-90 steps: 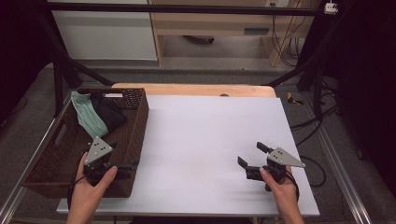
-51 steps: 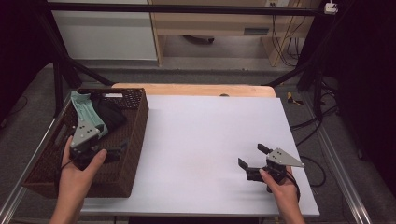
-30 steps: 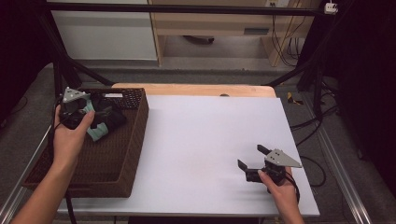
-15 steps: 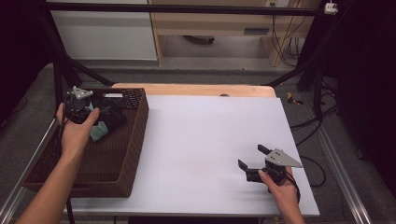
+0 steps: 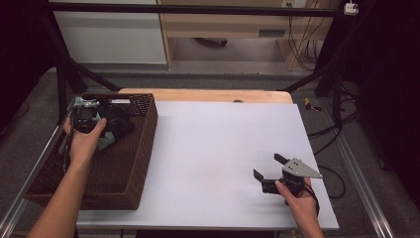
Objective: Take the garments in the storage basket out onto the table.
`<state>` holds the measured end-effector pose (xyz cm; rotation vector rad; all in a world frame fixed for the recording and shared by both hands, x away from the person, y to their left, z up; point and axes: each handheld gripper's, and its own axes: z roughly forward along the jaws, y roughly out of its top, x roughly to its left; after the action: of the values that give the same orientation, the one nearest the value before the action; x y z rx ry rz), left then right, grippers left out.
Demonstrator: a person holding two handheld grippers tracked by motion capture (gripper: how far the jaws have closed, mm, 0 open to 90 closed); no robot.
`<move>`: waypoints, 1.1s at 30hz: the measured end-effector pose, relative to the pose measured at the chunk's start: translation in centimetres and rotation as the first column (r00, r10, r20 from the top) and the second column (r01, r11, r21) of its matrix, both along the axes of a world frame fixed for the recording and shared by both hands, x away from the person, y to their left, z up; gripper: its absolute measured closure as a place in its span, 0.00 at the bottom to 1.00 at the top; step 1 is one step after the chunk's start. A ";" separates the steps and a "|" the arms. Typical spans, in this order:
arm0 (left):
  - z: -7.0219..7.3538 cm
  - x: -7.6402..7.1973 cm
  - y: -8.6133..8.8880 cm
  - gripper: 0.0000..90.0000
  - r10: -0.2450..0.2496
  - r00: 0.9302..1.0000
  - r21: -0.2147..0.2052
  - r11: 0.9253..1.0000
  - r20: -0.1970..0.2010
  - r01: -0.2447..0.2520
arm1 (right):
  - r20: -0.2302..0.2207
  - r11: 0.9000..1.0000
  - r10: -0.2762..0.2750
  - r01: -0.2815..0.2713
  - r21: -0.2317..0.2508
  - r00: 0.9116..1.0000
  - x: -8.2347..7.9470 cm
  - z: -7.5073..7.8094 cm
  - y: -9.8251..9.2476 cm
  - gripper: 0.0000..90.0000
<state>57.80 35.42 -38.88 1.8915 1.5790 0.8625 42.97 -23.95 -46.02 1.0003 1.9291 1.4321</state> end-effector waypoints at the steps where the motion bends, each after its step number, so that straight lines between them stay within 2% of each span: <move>1: -0.2 0.1 0.1 0.09 0.003 1.000 -0.006 1.000 -0.003 -0.003 | 0.000 1.000 0.001 -0.001 0.000 1.000 0.0 0.0 0.0 0.04; 12: -1.3 0.7 0.6 0.08 0.037 0.999 -0.009 0.999 -0.009 -0.037 | -0.002 1.000 0.005 -0.005 -0.004 1.000 0.1 -0.1 0.1 0.04; 14: -1.6 0.9 0.5 0.06 0.043 0.999 -0.022 0.999 -0.008 -0.043 | -0.005 1.000 0.007 -0.007 -0.007 1.000 0.1 -0.1 0.2 0.04; 17: -2.0 1.1 0.5 0.05 0.049 0.999 -0.002 0.999 -0.011 -0.049 | -0.004 1.000 0.011 -0.012 -0.010 1.000 0.1 -0.1 0.2 0.04; 23: -2.8 1.4 0.5 0.02 0.051 0.999 -0.008 0.999 -0.003 -0.051 | -0.005 1.000 0.015 -0.015 -0.015 1.000 0.1 -0.2 0.3 0.04; 27: -3.4 1.6 0.1 0.00 0.032 0.999 0.036 0.999 -0.014 -0.031 | -0.007 1.000 0.015 -0.015 -0.016 1.000 0.1 -0.2 0.4 0.04; 33: -3.7 1.6 0.1 0.00 0.038 0.999 0.036 0.999 -0.019 -0.037 | -0.007 1.000 0.014 -0.014 -0.017 1.000 0.1 -0.2 0.3 0.04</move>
<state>59.44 35.48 -42.59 1.9059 1.6258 0.8958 43.05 -23.61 -46.24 0.9873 1.9542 1.4194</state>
